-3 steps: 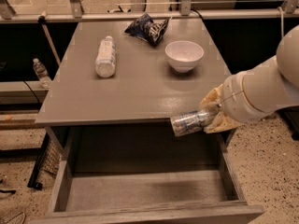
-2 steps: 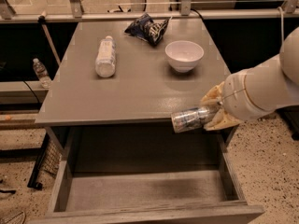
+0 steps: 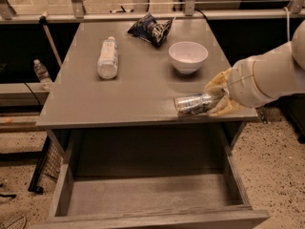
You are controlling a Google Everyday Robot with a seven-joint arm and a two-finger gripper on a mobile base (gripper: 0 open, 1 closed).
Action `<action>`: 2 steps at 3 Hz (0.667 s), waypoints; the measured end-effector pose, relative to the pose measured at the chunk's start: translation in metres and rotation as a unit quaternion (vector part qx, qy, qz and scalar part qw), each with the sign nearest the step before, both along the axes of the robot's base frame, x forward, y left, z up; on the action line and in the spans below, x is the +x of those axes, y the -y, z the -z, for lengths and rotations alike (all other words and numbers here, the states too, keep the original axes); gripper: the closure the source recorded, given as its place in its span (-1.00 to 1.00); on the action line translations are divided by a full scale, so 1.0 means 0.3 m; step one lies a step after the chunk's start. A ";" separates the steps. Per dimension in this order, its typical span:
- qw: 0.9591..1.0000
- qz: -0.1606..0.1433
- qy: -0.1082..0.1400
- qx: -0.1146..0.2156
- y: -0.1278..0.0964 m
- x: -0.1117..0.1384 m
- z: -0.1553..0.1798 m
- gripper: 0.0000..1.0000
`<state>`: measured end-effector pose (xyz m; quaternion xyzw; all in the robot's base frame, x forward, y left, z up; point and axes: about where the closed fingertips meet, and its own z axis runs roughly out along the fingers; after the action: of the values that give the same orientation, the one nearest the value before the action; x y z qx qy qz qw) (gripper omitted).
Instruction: Pick redbull can from top drawer and place on counter
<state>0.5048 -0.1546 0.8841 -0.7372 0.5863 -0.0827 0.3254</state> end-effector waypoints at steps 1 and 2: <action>1.000 -0.001 -0.007 0.021 0.008 0.094 0.022 1.00; 0.999 -0.003 -0.019 0.036 0.011 0.157 0.048 1.00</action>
Offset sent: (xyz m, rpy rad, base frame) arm 0.0687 -0.0084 -0.0237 0.1073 0.0622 0.0050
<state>0.5518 -0.1579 0.8697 -0.7285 0.5923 -0.0468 0.3409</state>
